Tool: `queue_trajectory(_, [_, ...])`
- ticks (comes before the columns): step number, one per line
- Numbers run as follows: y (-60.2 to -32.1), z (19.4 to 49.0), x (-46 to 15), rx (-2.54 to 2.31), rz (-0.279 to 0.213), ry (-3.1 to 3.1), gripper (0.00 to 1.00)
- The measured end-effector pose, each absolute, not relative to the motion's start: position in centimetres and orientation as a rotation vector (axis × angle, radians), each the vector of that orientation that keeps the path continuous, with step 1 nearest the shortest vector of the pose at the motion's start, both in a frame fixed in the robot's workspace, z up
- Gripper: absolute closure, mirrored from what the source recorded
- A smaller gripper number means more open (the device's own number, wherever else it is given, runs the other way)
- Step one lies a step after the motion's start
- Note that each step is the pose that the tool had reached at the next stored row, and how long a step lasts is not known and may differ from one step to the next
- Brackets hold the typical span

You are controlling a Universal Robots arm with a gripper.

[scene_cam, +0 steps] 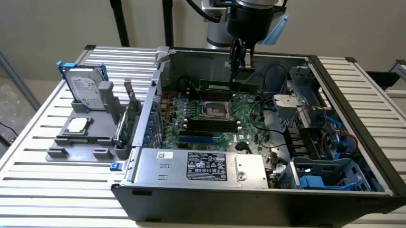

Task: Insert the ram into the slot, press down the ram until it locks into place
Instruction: 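Insert the ram into the slot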

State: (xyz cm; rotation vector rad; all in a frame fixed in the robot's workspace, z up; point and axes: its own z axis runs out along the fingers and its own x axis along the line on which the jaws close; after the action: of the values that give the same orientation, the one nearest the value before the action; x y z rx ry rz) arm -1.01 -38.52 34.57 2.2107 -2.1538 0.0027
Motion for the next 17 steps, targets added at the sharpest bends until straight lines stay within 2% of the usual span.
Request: queue_trajectory(17, [-38.6, 31.7, -4.0, 2.227, 0.042, -2.171, 0.86])
